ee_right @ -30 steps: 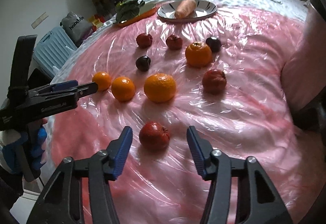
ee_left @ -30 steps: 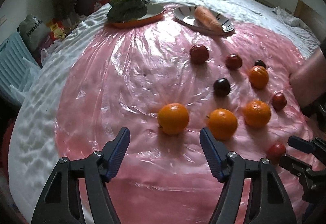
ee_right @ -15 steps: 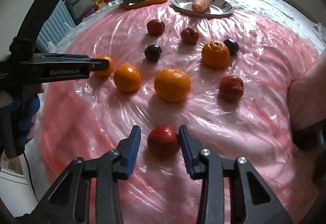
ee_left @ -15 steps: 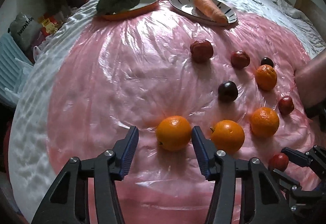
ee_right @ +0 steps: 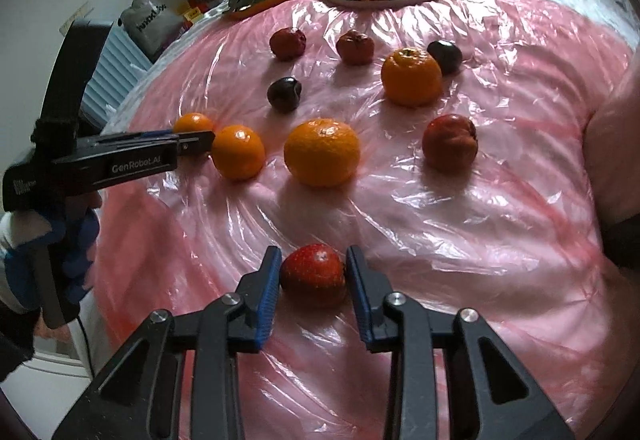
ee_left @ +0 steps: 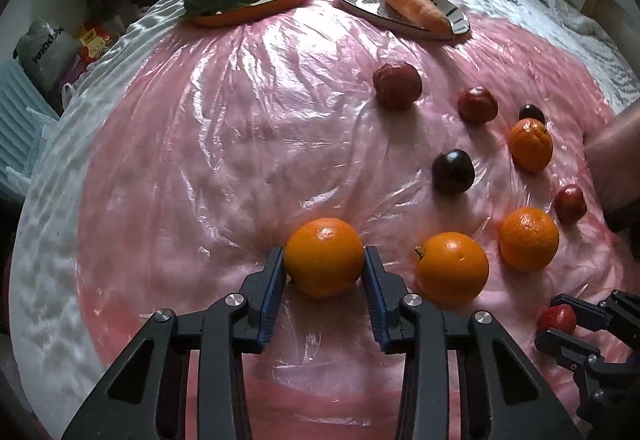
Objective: Organize fruits
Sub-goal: 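Grasp an orange with the left tool while the right tool grasps a red apple, then carry the orange and apple to the green tray and release both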
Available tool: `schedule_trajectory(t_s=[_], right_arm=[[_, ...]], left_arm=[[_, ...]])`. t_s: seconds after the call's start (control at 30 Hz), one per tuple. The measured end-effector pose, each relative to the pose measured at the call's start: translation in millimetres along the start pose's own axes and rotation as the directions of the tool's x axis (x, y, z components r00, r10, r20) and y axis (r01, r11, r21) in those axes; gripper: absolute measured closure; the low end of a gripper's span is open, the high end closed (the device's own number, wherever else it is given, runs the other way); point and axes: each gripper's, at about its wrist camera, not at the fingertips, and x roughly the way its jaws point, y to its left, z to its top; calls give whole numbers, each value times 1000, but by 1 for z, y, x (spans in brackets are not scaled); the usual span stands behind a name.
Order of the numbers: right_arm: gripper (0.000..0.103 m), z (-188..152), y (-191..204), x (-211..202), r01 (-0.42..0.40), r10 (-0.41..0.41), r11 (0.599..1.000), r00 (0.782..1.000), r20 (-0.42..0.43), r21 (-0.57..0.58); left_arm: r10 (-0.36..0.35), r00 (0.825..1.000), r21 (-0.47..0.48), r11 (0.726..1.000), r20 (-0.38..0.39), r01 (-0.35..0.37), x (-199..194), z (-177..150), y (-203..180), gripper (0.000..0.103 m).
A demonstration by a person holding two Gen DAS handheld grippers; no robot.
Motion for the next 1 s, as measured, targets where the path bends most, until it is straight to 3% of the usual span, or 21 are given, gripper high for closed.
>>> schedule_trajectory(t_s=[0.57, 0.8, 1.0], right_arm=[[60, -4, 10, -25, 1, -1, 1000, 1000, 2, -7], [60, -12, 5, -52, 10, -10, 1000, 1000, 10, 13], [60, -24, -8, -79, 27, -27, 999, 1000, 14, 39]], left_arm=[[24, 999, -29, 999, 32, -23, -43, -13, 13, 70], [9, 1000, 42, 999, 25, -10, -67, -22, -8, 70], [-23, 1000, 139, 990, 20, 20, -88, -27, -50, 70]])
